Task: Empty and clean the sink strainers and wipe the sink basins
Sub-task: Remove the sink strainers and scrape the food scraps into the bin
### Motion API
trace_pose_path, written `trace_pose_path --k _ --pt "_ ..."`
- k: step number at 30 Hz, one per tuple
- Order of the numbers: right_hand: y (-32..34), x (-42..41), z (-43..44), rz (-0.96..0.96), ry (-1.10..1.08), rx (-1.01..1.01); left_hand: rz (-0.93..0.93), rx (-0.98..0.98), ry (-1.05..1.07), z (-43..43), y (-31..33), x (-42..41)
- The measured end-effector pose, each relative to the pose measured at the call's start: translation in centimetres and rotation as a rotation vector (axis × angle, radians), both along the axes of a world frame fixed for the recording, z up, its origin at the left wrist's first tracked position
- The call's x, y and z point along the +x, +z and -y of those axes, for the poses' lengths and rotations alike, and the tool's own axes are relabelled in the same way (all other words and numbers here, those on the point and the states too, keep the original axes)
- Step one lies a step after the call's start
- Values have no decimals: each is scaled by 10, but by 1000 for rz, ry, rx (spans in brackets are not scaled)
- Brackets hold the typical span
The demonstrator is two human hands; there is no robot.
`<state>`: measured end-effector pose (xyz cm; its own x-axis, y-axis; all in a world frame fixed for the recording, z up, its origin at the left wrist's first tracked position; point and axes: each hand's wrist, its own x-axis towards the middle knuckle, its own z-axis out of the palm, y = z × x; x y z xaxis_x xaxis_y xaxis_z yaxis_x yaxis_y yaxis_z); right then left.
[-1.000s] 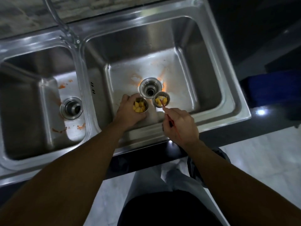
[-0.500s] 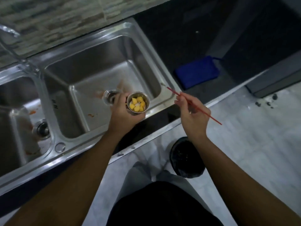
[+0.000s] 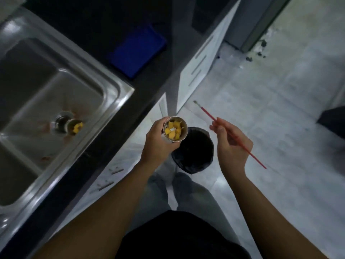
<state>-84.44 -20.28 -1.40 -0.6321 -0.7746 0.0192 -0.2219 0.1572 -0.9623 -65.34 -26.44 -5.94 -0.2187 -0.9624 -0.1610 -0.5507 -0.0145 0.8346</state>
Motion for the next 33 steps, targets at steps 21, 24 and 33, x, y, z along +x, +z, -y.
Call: trace_pose_path --k 21,24,33 --pt "-192 4 -52 -148 244 410 227 263 -428 7 -233 -36" --pt "-212 5 -51 -114 236 402 270 289 -464 9 -253 -43" --pt "-262 -1 -64 -134 185 444 316 300 -542 13 -284 -51"
